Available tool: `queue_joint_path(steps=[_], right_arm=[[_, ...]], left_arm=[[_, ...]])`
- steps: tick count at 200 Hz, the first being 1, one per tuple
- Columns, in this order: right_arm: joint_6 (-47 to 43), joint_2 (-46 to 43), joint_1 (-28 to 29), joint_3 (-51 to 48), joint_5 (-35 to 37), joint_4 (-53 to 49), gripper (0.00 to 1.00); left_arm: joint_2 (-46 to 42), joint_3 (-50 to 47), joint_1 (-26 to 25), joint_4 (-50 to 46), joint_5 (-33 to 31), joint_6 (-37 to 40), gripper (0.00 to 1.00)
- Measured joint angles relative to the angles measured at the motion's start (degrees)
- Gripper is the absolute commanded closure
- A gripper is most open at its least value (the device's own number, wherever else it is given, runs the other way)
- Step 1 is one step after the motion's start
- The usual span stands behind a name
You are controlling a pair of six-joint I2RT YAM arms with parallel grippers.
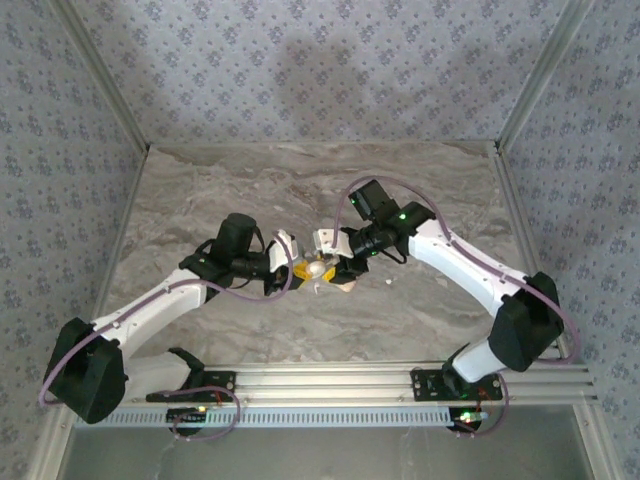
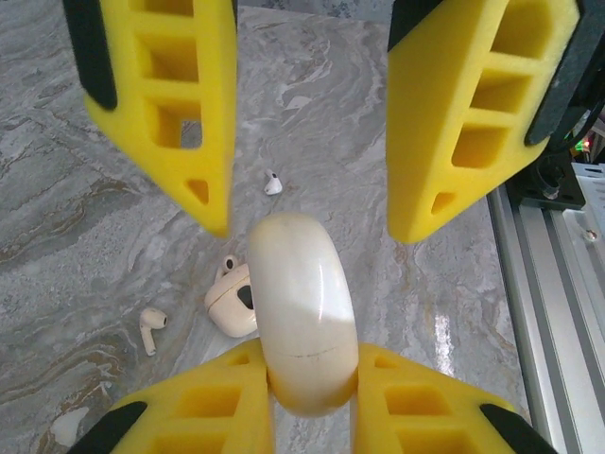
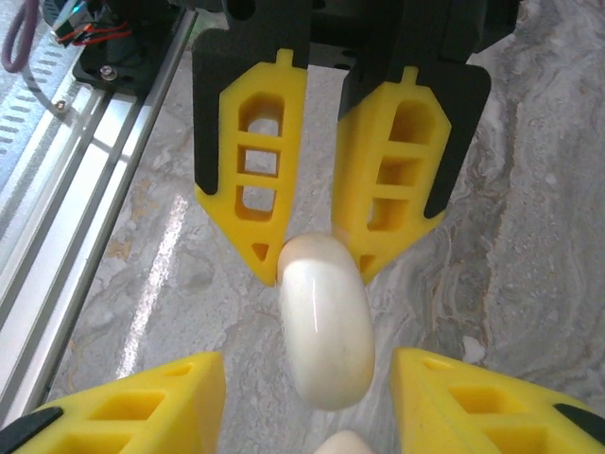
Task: Insert the wireless bluetooth earbuds into the charging case
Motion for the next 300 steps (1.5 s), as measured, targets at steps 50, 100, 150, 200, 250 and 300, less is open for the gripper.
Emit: queue_joint_path(steps=[50, 100, 150, 200, 250, 300], right_arm=[[-1.79, 2.43, 0.20, 2.95, -2.54, -2.27, 0.66], [-3.30, 3.45, 0.20, 4.13, -3.04, -4.31, 0.70], [-3.89, 3.50, 0.20, 4.57, -2.99, -5.68, 0.65], [-4.94, 3.50, 0.20, 5.18, -2.73, -6.75, 0.77], [-5.99, 2.40, -0.94, 4.94, -3.23, -7.43, 0.78], [-5.46, -1.44, -2.60, 3.26, -6.60, -4.50, 0.78]], left_arm=[[0.00, 0.00, -0.28, 0.00, 0.33, 0.07, 0.80], [-0.02, 0.00, -0.37, -0.55, 0.74, 0.46, 0.80], [-0.50, 0.00, -0.37, -0.42, 1.18, 0.48, 0.80], [-0.61, 0.00, -0.59, -0.39, 1.60, 0.79, 0.70], [-0.85, 0.02, -0.59, 0.87, 1.57, 0.35, 0.45], [-0.85, 0.02, -0.59, 1.90, 1.99, -0.20, 0.47]])
